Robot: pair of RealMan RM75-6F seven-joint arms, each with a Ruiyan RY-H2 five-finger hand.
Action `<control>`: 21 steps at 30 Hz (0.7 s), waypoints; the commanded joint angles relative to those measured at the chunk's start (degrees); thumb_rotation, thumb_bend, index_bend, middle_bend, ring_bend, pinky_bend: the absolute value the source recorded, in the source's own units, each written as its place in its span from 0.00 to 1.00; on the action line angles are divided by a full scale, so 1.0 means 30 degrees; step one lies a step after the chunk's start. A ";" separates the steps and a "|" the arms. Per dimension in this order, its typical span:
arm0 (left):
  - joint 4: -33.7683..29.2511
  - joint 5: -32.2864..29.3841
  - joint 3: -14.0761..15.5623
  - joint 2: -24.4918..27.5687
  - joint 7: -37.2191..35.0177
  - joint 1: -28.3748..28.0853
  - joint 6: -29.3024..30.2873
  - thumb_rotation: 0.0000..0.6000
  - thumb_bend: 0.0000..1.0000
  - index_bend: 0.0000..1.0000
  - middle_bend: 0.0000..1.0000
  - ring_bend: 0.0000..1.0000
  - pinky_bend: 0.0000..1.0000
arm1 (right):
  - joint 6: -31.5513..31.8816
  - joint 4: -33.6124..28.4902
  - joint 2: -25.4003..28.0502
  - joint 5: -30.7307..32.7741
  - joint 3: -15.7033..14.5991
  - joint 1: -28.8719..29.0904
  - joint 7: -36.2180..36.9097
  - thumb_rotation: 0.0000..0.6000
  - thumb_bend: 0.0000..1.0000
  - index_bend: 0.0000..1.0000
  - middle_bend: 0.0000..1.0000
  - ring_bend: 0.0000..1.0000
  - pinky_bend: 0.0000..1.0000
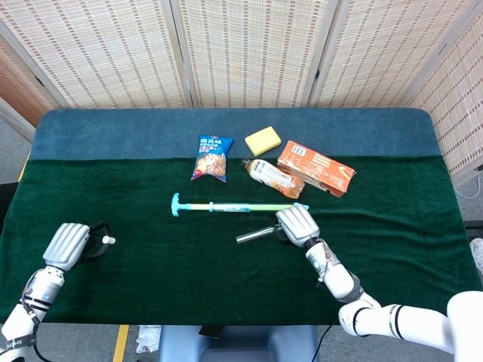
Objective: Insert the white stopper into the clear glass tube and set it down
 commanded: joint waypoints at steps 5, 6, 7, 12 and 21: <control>-0.1236 0.0296 -0.0740 0.0608 -0.1048 -0.0545 0.0375 1.00 0.50 0.60 0.97 0.87 0.78 | 0.0240 -0.0272 -0.0018 -0.0468 0.0357 -0.0528 0.2668 1.00 0.43 0.77 0.96 1.00 1.00; -0.1431 0.0317 -0.0870 0.0656 -0.1382 -0.0610 0.0461 1.00 0.50 0.60 0.97 0.87 0.78 | 0.0187 -0.0296 -0.0102 -0.0536 0.0440 -0.0653 0.3457 1.00 0.43 0.78 0.96 1.00 1.00; -0.1615 0.0344 -0.0973 0.0751 -0.1697 -0.0694 0.0483 1.00 0.50 0.60 0.97 0.87 0.78 | 0.0117 -0.0275 -0.0197 -0.0718 0.0506 -0.0785 0.4403 1.00 0.43 0.78 0.96 1.00 1.00; -0.2264 0.0426 -0.1323 0.0971 -0.2210 -0.0918 0.0738 1.00 0.50 0.60 0.97 0.87 0.78 | -0.0089 -0.0170 -0.0629 -0.1285 0.0831 -0.1168 0.7642 1.00 0.43 0.79 0.96 1.00 1.00; -0.3588 0.0761 -0.1551 0.1053 -0.2985 -0.1151 0.1104 1.00 0.51 0.61 0.97 0.87 0.78 | -0.0380 -0.0371 -0.1578 -0.1376 0.1649 -0.1327 1.1198 1.00 0.43 0.81 0.97 1.00 1.00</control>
